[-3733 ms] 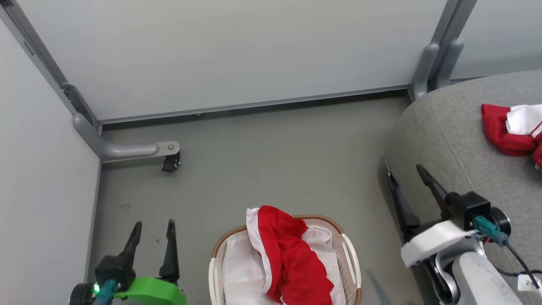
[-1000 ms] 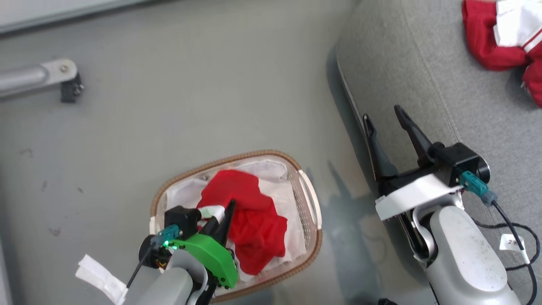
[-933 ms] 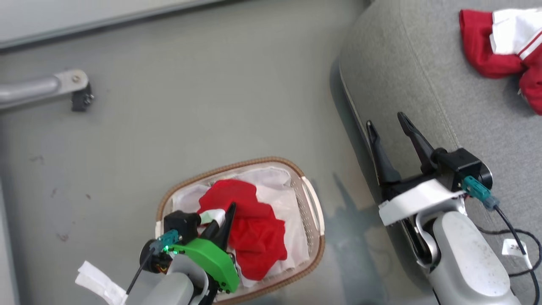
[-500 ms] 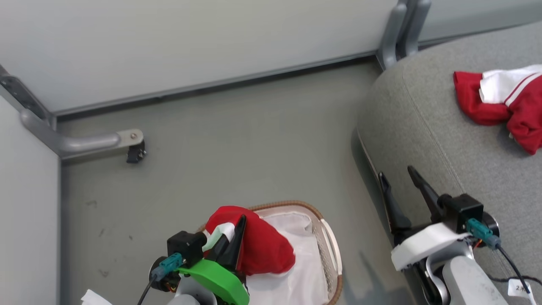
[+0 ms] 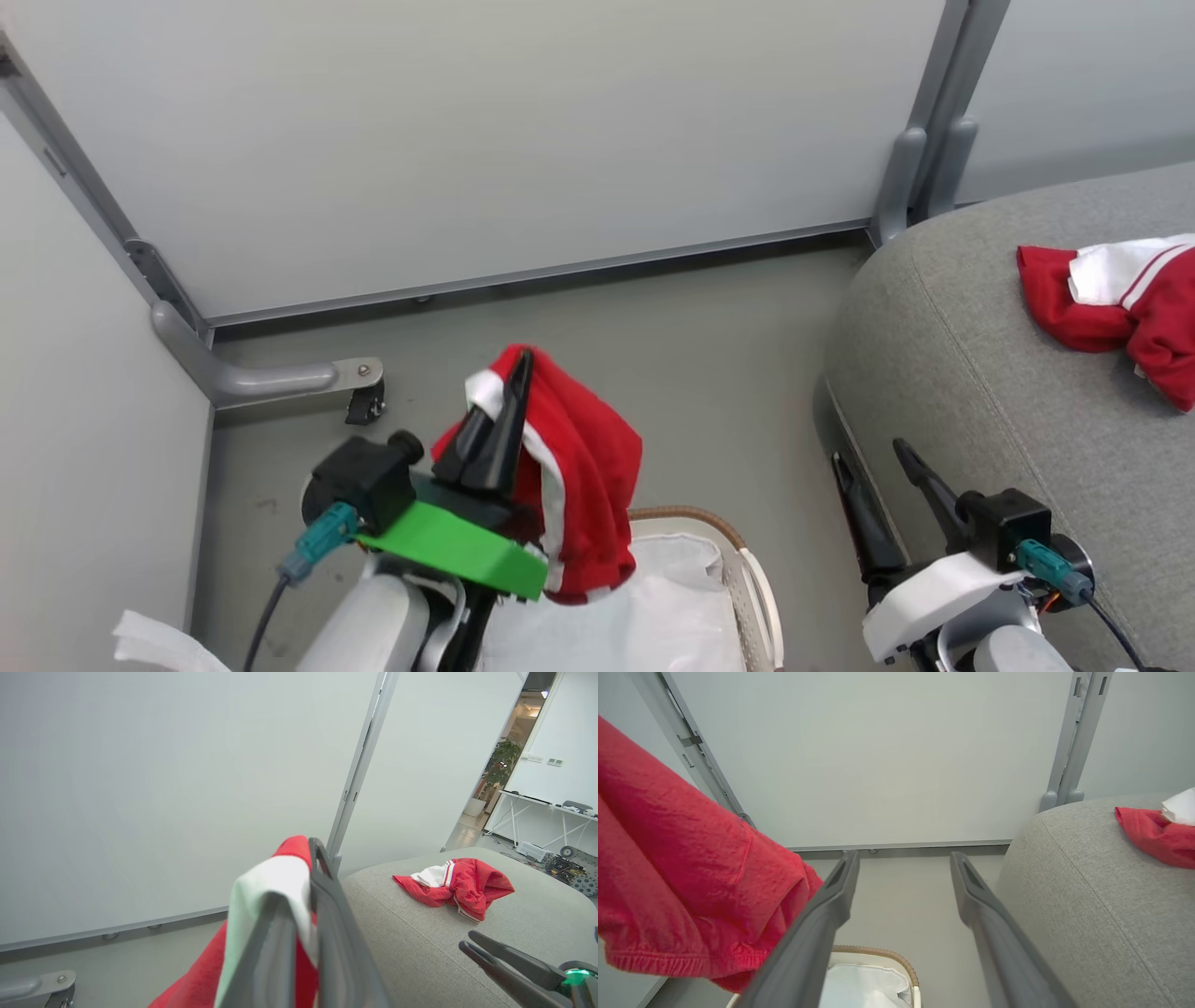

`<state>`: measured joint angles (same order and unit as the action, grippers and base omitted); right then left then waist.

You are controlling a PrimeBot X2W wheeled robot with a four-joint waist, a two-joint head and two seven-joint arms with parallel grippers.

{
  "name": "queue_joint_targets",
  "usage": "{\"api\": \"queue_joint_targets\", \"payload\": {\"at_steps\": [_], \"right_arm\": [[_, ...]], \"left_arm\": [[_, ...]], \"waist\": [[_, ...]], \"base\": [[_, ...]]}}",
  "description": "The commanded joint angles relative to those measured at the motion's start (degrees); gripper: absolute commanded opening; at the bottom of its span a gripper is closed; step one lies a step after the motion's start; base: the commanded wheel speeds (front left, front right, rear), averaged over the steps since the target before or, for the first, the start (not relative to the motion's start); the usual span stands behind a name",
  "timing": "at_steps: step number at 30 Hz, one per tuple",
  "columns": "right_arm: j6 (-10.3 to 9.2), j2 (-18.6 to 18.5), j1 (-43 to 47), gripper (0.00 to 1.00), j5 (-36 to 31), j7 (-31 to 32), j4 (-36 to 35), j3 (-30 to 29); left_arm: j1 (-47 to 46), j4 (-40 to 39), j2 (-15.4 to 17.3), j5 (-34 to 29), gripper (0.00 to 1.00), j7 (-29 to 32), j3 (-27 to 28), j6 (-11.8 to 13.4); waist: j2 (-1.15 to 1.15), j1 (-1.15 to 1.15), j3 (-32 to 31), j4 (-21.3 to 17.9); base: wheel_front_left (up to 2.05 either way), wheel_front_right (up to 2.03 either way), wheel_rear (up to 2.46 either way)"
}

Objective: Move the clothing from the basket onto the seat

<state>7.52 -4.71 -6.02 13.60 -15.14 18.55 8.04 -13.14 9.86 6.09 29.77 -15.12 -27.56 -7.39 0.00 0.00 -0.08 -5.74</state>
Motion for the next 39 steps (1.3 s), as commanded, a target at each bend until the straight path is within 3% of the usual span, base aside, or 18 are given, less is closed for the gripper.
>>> {"api": "queue_joint_targets", "payload": {"at_steps": [1, 8, 17, 30, 31, 32, 33, 39], "right_arm": [[-0.06, -0.37, 0.87, 1.0, 0.24, -0.01, 0.24, 0.46], [-0.06, -1.38, -0.33, 1.0, 0.65, -0.01, 0.2, 8.54], [-0.06, -4.05, -8.42, 1.0, 6.04, -0.01, -1.34, 29.36], [-0.06, -0.33, -17.61, 1.0, 8.1, -0.01, 9.48, 36.04], [-0.06, 0.08, -17.88, 0.38, 8.64, -0.01, 10.51, 36.4], [-0.06, 0.25, -18.18, 0.12, 8.9, -0.01, 11.1, 36.57], [-0.06, 0.54, -18.54, 0.0, 9.21, -0.01, 11.71, 37.08], [-0.06, 1.34, -19.1, 0.0, 10.45, -0.01, 12.74, 36.8]], "left_arm": [[-1.21, -1.23, 0.1, -0.68, 0.0, -0.05, 0.73, -0.18], [-4.04, -4.9, 0.24, -1.41, 0.0, -0.05, 0.24, -0.18], [-6.22, -4.57, -0.09, -0.8, 0.0, -0.05, -1.95, -0.18], [-7.44, -3.79, -0.66, 0.48, 0.0, -0.05, -6.46, -0.18], [-7.59, -3.72, -0.74, 0.62, 0.0, -0.05, -6.9, -0.18], [-7.72, -3.68, -0.84, 0.74, 0.0, -0.05, -7.25, -0.18], [-7.9, -3.66, -0.92, 0.86, 0.0, -0.05, -7.59, -0.18], [-7.88, -3.31, -1.04, 1.23, 0.0, -0.05, -8.34, -0.18]], "waist": [[0.0, 0.0, -0.47, 0.52], [0.0, 0.0, -0.41, 1.35], [0.0, 0.0, 0.24, 3.22], [0.0, 0.0, 0.17, 6.87], [0.0, 0.0, 0.17, 7.19], [0.0, 0.0, 0.19, 7.49], [0.0, 0.0, 0.2, 7.85], [0.0, 0.0, 0.36, 8.86]], "base": [[0.0, 0.0, 0.0], [0.0, 0.0, 0.0], [0.0, 0.0, 0.0], [0.0, 0.0, 0.0], [0.0, 0.0, 0.0], [0.0, 0.0, 0.0], [0.0, 0.0, 0.0], [0.0, 0.0, 0.0]]}}
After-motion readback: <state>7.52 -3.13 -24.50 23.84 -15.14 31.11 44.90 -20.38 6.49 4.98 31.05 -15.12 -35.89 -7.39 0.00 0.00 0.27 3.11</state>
